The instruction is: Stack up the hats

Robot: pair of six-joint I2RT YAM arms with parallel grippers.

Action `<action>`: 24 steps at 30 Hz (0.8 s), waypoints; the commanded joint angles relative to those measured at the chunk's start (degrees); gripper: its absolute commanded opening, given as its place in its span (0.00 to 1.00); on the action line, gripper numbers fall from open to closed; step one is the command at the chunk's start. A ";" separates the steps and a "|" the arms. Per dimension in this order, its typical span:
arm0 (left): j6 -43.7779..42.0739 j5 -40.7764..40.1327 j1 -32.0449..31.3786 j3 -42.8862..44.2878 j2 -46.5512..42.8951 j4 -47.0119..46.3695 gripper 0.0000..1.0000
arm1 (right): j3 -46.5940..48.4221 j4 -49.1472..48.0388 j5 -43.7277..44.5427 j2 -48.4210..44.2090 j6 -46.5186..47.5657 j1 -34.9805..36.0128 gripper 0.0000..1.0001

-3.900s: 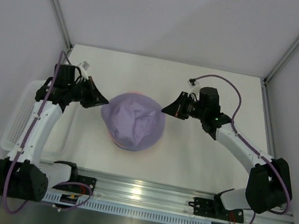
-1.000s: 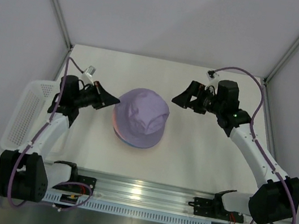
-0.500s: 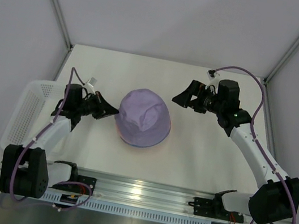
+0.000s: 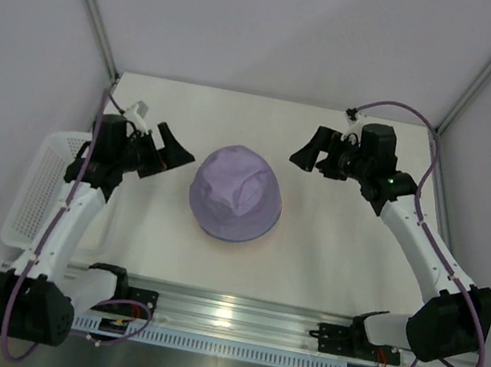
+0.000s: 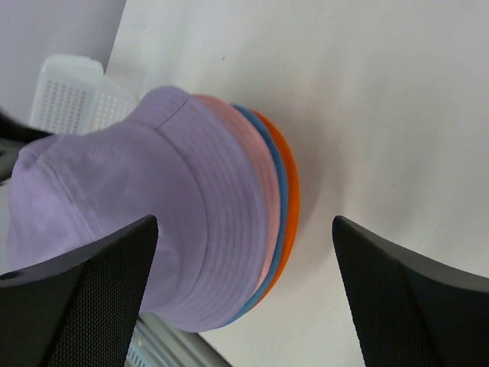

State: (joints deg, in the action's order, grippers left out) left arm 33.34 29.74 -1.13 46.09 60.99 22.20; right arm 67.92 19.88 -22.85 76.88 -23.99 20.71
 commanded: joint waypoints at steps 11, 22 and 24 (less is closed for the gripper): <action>-18.66 -25.94 -0.19 34.06 -12.64 29.21 1.00 | 13.38 12.46 24.94 -8.75 9.31 -7.00 0.99; -19.72 -26.31 -0.19 23.09 -26.62 25.35 0.99 | 5.47 15.89 31.29 -20.28 7.20 -7.09 1.00; -19.81 -26.57 -0.19 22.56 -26.98 25.70 1.00 | 4.68 16.85 31.38 -20.72 7.29 -7.09 1.00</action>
State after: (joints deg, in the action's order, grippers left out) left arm 14.85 4.23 -1.17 69.87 34.06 48.69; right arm 74.15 34.15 5.89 55.79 -16.29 13.61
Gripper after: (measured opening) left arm 0.994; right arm 0.993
